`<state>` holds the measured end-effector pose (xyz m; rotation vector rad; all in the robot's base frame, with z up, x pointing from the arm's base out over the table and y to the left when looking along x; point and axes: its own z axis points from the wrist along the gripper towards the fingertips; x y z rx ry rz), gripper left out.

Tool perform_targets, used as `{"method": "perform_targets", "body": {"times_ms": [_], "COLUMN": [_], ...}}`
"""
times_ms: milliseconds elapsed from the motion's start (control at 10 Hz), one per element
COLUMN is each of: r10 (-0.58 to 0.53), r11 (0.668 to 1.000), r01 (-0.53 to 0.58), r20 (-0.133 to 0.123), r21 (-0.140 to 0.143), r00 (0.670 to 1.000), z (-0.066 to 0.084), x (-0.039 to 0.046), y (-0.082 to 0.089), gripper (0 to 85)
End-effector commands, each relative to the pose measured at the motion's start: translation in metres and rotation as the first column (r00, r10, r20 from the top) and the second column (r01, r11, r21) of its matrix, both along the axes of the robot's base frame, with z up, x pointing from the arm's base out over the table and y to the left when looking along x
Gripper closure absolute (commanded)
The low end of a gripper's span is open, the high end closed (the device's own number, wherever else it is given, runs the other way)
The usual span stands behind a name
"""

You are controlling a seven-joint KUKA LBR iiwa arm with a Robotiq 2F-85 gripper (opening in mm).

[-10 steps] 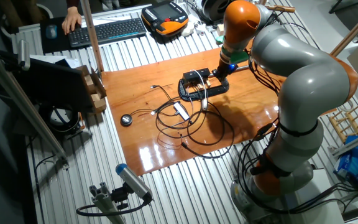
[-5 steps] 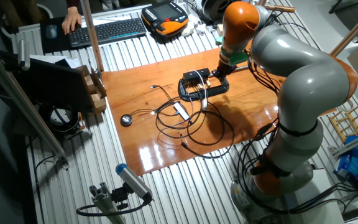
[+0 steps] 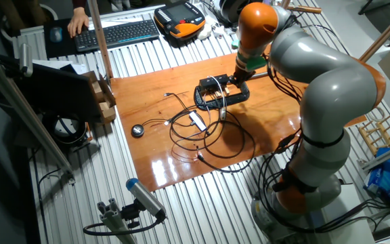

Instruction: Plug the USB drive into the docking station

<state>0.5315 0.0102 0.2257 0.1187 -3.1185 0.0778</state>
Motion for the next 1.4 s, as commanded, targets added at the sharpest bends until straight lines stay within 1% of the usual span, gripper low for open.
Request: {"method": "perform_targets", "body": {"times_ms": [0, 200, 300, 400, 500, 700, 800, 1000, 1100, 1200, 1300], "r10": [-0.002, -0.002, 0.000, 0.000, 0.001, 0.004, 0.004, -0.003, -0.012, -0.017, -0.020], "r11": [1.000, 1.000, 1.000, 1.000, 1.000, 1.000, 1.000, 1.000, 1.000, 1.000, 1.000], "r01": [0.002, 0.002, 0.000, 0.000, -0.001, -0.004, -0.004, 0.003, 0.012, 0.018, 0.021], "r20": [0.000, 0.011, 0.011, 0.009, 0.009, 0.012, 0.014, 0.017, 0.024, 0.032, 0.031], "r21": [0.000, 0.001, 0.005, 0.008, 0.000, 0.000, -0.005, -0.005, -0.006, -0.014, -0.020], "r00": [1.000, 1.000, 1.000, 1.000, 1.000, 1.000, 1.000, 1.000, 1.000, 0.999, 0.999], "z": [-0.002, -0.009, -0.011, -0.010, -0.010, -0.009, -0.010, -0.015, -0.016, -0.014, -0.012], "x": [0.0020, 0.0075, 0.0119, 0.0157, 0.0189, 0.0260, 0.0290, 0.0325, 0.0342, 0.0362, 0.0381], "y": [0.002, 0.003, 0.003, 0.005, 0.005, 0.003, 0.005, 0.010, 0.012, 0.014, 0.017], "gripper": [85.0, 85.0, 85.0, 85.0, 85.0, 85.0, 85.0, 85.0, 85.0, 85.0, 85.0]}}
